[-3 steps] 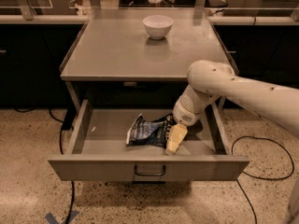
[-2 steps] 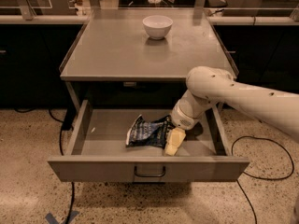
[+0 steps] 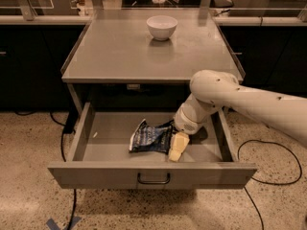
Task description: Pick blue chip bag from top drawer and place on counter
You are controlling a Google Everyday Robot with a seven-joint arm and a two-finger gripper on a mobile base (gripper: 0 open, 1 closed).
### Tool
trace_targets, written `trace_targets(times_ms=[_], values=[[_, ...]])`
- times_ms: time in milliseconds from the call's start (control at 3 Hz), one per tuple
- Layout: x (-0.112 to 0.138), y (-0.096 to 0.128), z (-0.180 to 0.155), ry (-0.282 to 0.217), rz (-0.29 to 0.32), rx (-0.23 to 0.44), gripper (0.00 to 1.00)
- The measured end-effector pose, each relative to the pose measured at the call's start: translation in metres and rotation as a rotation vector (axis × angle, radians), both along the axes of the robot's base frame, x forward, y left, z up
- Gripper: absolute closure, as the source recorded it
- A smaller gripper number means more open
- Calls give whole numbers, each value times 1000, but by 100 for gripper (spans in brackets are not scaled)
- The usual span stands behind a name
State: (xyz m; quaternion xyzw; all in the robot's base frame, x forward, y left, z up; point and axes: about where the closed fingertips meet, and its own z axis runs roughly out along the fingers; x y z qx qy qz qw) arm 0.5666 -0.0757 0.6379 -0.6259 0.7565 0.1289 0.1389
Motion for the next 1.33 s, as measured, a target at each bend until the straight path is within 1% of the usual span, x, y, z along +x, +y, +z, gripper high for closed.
trace_targets(times_ms=[333,667,1000,1333], values=[[8,13,25,-15,14,7,0],[8,13,25,-15,14,7,0],[4,12,7,-6,4,18,0],[-1,16,-16,14,6,31,0]])
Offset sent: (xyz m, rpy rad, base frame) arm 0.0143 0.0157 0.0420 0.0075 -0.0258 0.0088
